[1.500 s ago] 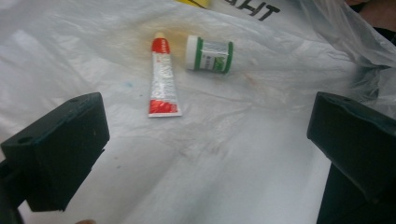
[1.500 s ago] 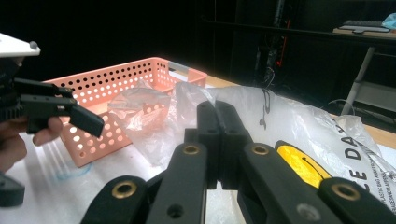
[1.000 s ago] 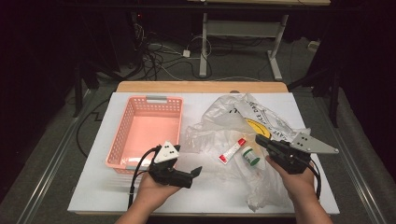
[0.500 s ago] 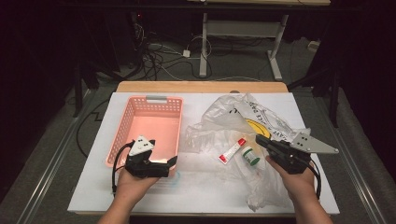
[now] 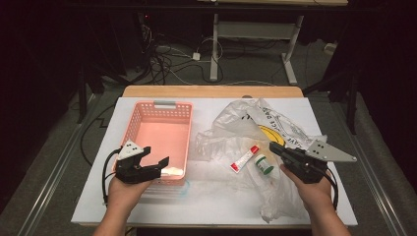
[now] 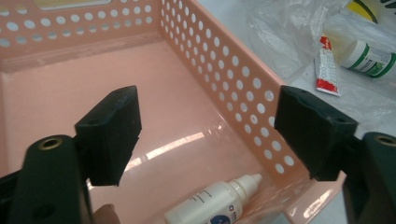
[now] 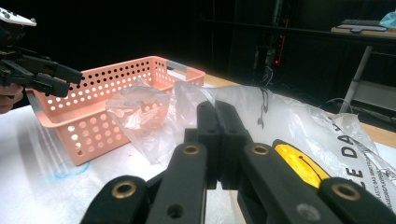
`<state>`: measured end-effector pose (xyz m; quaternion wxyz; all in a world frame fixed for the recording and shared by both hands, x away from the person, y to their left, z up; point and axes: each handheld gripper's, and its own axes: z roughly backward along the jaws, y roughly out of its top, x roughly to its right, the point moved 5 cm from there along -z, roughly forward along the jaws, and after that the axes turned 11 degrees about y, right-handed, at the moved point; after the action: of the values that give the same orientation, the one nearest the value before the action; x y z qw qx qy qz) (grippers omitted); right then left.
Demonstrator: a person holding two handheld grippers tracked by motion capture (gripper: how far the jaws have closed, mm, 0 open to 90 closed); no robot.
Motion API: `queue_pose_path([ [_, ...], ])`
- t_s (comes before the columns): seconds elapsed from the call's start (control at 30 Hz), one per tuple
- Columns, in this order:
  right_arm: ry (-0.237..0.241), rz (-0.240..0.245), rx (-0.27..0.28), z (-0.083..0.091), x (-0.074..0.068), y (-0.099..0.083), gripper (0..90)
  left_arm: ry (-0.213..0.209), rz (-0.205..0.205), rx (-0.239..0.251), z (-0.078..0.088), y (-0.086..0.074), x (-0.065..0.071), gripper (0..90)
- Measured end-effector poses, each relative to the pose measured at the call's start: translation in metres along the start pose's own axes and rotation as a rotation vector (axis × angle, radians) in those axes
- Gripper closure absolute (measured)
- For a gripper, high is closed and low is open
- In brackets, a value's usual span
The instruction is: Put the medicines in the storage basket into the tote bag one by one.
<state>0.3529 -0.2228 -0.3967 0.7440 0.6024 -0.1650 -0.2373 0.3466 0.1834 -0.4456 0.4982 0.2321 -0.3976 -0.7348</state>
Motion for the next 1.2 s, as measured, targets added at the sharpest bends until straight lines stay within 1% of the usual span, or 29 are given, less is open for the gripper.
queue_pose_path([
  [0.07, -0.001, -0.004, -0.001, 0.0, 0.0, 0.0, 90.0, 0.011, 0.0, -0.02, -0.001, 0.0, -0.001, 28.8],
  [0.1, -0.001, -0.002, -0.003, -0.001, 0.0, 0.0, 90.0, 0.014, 0.007, -0.024, -0.001, 0.0, -0.001, 28.9],
  [0.13, 0.0, -0.002, -0.004, -0.001, 0.0, 0.0, 90.0, 0.014, 0.014, -0.017, 0.0, 0.001, -0.002, 30.1],
  [0.17, 0.0, -0.003, -0.007, -0.001, 0.0, -0.001, 90.0, 0.015, 0.014, -0.014, 0.001, 0.003, -0.002, 34.7],
  [0.2, -0.001, -0.003, -0.007, -0.001, 0.0, -0.001, 90.0, 0.026, 0.011, -0.015, 0.001, 0.004, -0.002, 38.0],
  [0.23, 0.0, -0.004, -0.007, -0.001, 0.001, -0.001, 90.0, 0.033, 0.01, -0.021, 0.002, 0.006, -0.002, 38.0],
  [0.33, -0.002, -0.006, -0.006, -0.001, 0.002, -0.001, 90.0, 0.061, -0.006, -0.052, 0.003, 0.009, -0.001, 39.0],
  [0.37, -0.002, -0.005, -0.005, -0.001, 0.002, -0.001, 90.0, 0.065, -0.01, -0.063, 0.003, 0.009, -0.002, 39.4],
  [0.43, -0.003, -0.004, -0.005, -0.001, 0.002, -0.001, 90.0, 0.075, -0.006, -0.083, 0.005, 0.009, -0.005, 46.5],
  [0.47, -0.003, -0.006, -0.004, -0.001, 0.002, -0.001, 90.0, 0.074, -0.002, -0.095, 0.006, 0.009, -0.007, 52.5],
  [0.5, -0.002, -0.008, -0.005, -0.001, 0.001, -0.001, 90.0, 0.073, 0.005, -0.113, 0.005, 0.009, -0.009, 53.7],
  [0.53, 0.0, -0.004, -0.007, -0.001, 0.001, -0.001, 90.0, 0.064, 0.01, -0.135, 0.005, 0.009, -0.011, 53.8],
  [0.6, 0.0, -0.004, -0.009, -0.001, 0.001, -0.001, 90.0, 0.037, 0.012, -0.178, 0.002, 0.009, -0.014, 56.6],
  [0.63, 0.0, -0.005, -0.008, -0.002, 0.0, -0.001, 90.0, 0.024, 0.002, -0.207, 0.001, 0.009, -0.014, 57.1],
  [0.67, 0.001, -0.004, -0.008, -0.002, 0.001, -0.001, 90.0, 0.013, -0.011, -0.234, -0.001, 0.01, -0.015, 61.1],
  [0.7, 0.001, -0.005, -0.007, -0.002, 0.001, -0.001, 90.0, -0.001, -0.017, -0.259, -0.003, 0.01, -0.015, 61.7],
  [0.73, 0.001, -0.006, -0.007, -0.001, 0.001, -0.001, 90.0, -0.016, -0.023, -0.277, -0.004, 0.011, -0.014, 65.9],
  [0.77, 0.001, -0.006, -0.006, -0.001, 0.001, -0.001, 90.0, -0.022, -0.038, -0.294, -0.005, 0.011, -0.012, 70.6],
  [0.83, -0.002, -0.003, -0.001, -0.001, 0.001, 0.0, 90.0, -0.019, -0.073, -0.324, -0.007, 0.01, -0.009, 79.0],
  [0.93, -0.002, -0.003, 0.0, 0.0, 0.001, 0.0, 90.0, -0.018, -0.108, -0.375, -0.01, 0.007, -0.006, 87.9],
  [1.03, -0.001, -0.003, 0.0, 0.001, 0.001, 0.0, 90.0, -0.013, -0.137, -0.412, -0.012, 0.006, -0.004, 88.1],
  [1.1, 0.0, -0.005, 0.001, 0.0, 0.001, 0.0, 90.0, -0.021, -0.17, -0.446, -0.014, 0.006, -0.002, 88.1],
  [1.17, 0.001, -0.005, 0.002, 0.0, 0.0, 0.0, 90.0, -0.018, -0.174, -0.475, -0.016, 0.006, -0.001, 88.0],
  [1.2, 0.002, -0.005, 0.002, -0.001, 0.0, 0.0, 90.0, -0.035, -0.162, -0.496, -0.017, 0.006, -0.001, 88.0],
])
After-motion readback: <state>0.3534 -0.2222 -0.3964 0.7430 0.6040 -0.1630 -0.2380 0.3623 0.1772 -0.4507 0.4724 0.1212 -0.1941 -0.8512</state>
